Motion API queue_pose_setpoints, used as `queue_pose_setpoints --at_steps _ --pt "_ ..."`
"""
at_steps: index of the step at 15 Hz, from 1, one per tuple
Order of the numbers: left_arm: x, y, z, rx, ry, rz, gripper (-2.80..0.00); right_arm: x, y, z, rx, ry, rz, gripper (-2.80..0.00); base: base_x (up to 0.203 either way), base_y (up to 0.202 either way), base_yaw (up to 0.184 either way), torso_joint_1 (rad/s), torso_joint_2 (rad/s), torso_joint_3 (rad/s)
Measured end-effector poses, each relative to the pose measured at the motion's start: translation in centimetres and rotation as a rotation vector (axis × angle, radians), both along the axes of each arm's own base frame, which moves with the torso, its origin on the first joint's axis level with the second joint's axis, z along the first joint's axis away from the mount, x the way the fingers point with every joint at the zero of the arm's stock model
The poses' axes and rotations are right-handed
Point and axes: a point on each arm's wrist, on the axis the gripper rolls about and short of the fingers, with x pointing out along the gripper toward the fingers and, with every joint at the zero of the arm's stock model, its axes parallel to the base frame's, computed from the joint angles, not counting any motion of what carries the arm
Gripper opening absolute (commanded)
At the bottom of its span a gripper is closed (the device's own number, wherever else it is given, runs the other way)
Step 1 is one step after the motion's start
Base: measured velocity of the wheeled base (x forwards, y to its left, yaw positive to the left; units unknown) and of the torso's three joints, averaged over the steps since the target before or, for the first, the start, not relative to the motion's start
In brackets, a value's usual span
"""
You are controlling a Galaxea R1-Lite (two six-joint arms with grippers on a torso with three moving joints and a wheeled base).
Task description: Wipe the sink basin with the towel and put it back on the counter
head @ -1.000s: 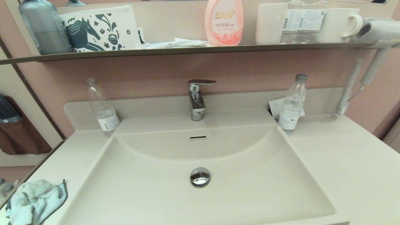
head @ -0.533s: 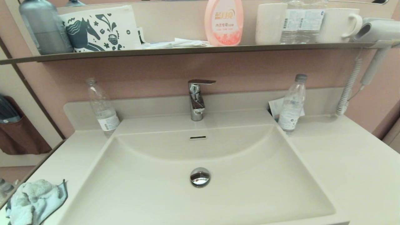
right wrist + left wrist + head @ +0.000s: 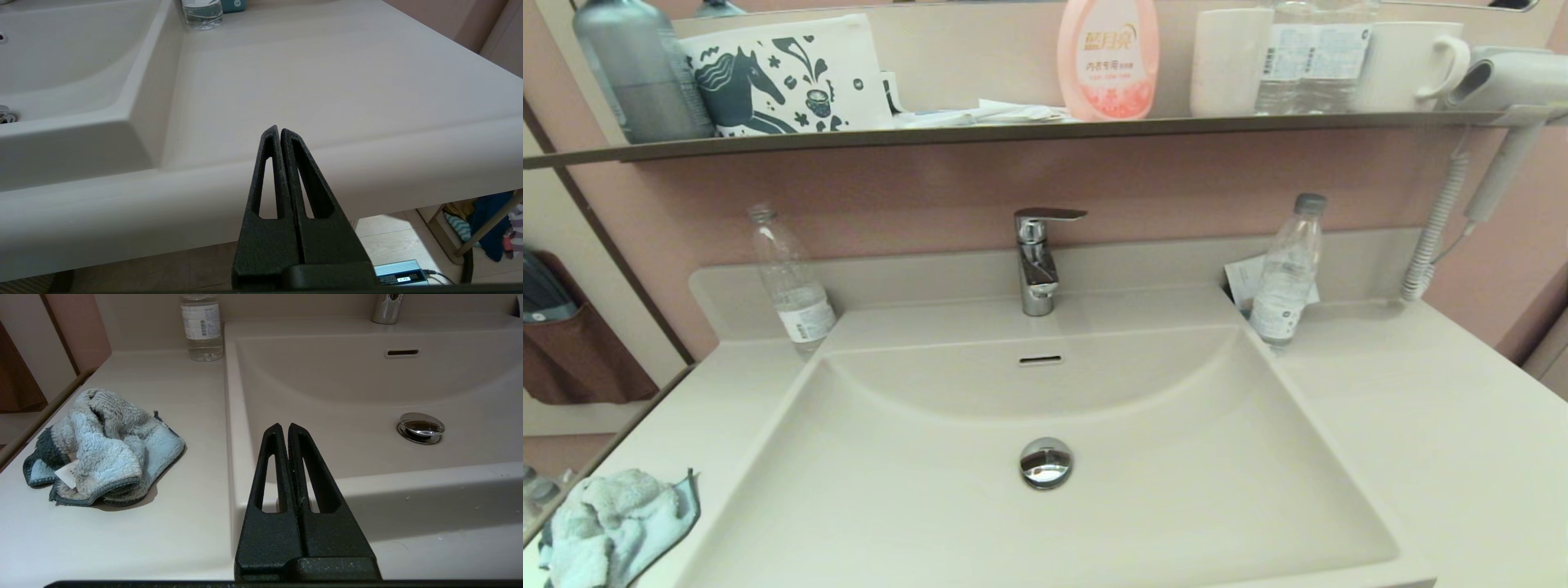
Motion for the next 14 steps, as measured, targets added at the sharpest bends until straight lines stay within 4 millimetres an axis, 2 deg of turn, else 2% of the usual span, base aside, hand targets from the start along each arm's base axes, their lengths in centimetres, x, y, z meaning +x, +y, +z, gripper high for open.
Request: queue_pose_setpoints --at_steps 14 --pt "0.01 0.02 -0.03 -0.077 -0.003 0.003 -2.8 0.0 0.0 0.0 0.0 0.0 0.0 -2.8 0.0 0.0 0.0 0.0 0.0 0.0"
